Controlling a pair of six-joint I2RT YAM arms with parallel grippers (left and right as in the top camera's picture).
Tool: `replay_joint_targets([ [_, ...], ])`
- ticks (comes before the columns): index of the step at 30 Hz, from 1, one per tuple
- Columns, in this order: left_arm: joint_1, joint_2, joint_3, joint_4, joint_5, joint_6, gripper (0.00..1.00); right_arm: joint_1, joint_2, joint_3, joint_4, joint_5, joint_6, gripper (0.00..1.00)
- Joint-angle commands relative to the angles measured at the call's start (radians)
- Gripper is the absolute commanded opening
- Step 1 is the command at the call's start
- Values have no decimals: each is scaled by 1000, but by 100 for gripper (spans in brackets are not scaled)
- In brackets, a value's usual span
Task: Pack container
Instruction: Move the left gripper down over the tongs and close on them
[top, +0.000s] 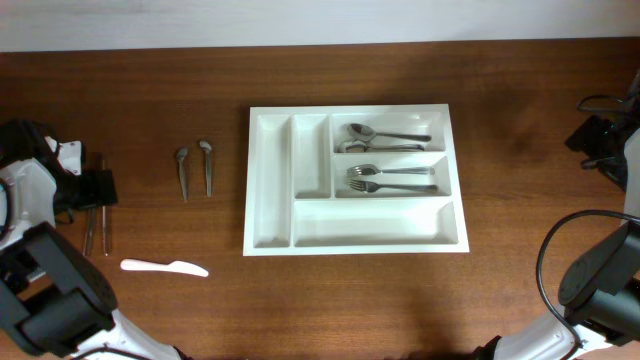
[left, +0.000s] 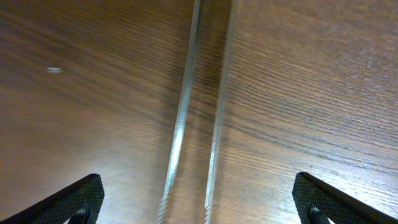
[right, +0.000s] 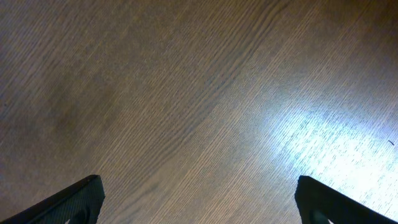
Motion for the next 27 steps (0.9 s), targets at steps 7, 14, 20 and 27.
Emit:
replay_joint_targets([
  [7,3,106,11,-4,51,20,99,2,3,17,0,2,1,99],
  [14,3,114,11,-5,51,31,99,2,3,17,0,2,1,99],
  [20,3,123,11,-5,51,72,99,2,3,17,0,2,1,99],
  [27,3,128,11,2,51,139,99,2,3,17,0,2,1,99],
])
